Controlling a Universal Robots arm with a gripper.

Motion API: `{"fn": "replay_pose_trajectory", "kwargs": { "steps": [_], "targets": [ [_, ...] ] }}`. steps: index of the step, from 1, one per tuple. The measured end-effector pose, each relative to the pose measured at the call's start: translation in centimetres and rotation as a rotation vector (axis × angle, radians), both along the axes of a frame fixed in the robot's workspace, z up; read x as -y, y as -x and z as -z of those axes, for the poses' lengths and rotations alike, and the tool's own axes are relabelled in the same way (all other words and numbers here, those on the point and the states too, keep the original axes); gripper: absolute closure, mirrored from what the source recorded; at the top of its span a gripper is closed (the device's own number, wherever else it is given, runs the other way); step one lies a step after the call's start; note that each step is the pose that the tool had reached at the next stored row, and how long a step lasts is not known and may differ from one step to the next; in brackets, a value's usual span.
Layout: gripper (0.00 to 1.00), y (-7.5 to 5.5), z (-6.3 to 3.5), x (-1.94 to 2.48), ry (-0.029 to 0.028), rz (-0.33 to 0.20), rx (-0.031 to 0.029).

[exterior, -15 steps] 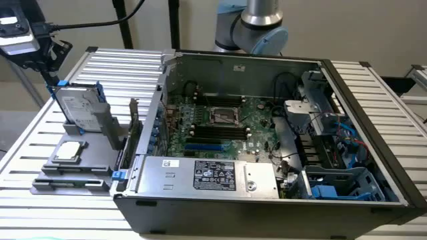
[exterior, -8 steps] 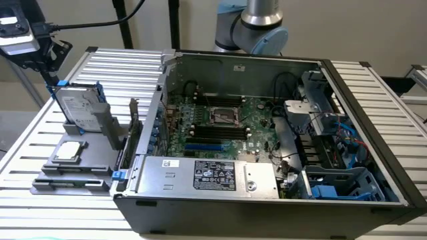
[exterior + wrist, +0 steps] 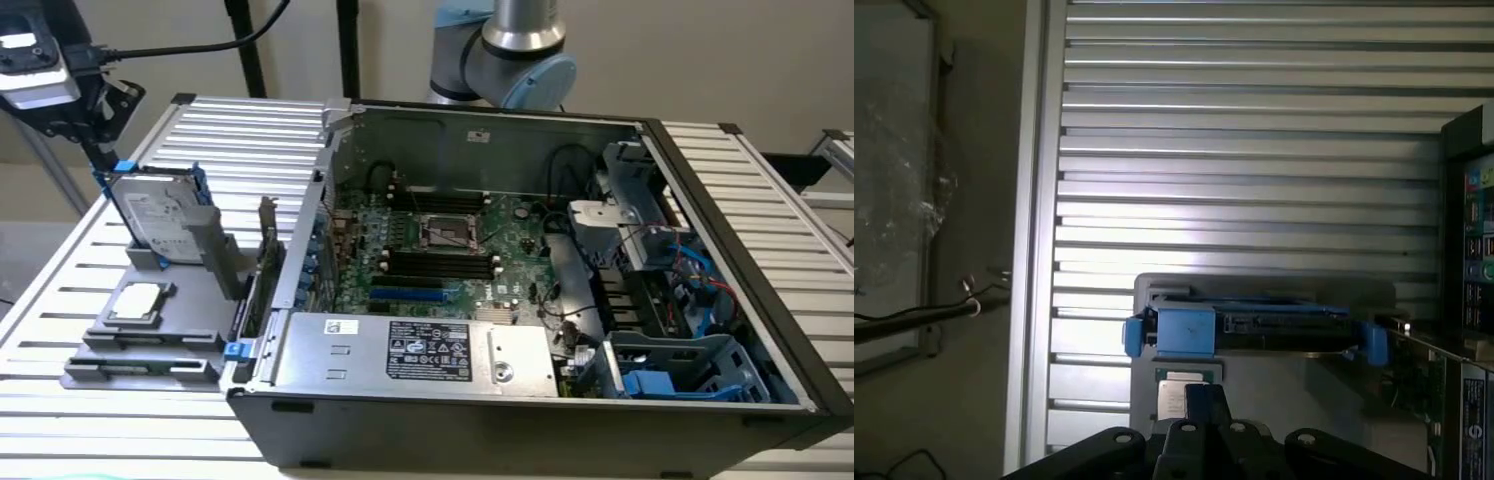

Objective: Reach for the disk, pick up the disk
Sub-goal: 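Pick up the disk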

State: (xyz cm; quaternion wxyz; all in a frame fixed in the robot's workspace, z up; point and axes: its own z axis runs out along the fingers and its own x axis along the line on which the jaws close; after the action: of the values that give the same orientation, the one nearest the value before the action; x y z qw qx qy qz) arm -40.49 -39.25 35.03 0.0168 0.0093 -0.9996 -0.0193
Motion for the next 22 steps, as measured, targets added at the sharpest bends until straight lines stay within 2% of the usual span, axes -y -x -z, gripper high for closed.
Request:
{"fn": "replay_pose_trajectory", "kwargs": {
  "steps": [4,8,10,17,22],
  "targets": [
    [0.89,0.1,-0.05,-1.19,0.0029,0.0,0.0001],
    [0.89,0.4,-0.21,-2.3,0.0109,0.0,0.0001],
    [0.89,0.5,-0.23,-2.42,0.0137,0.0,0.0002],
    [0.89,0.6,-0.23,-2.49,0.014,-0.008,0.0028],
    [0.89,0.6,-0.23,-2.49,0.0139,-0.093,0.004]
  ]
}}
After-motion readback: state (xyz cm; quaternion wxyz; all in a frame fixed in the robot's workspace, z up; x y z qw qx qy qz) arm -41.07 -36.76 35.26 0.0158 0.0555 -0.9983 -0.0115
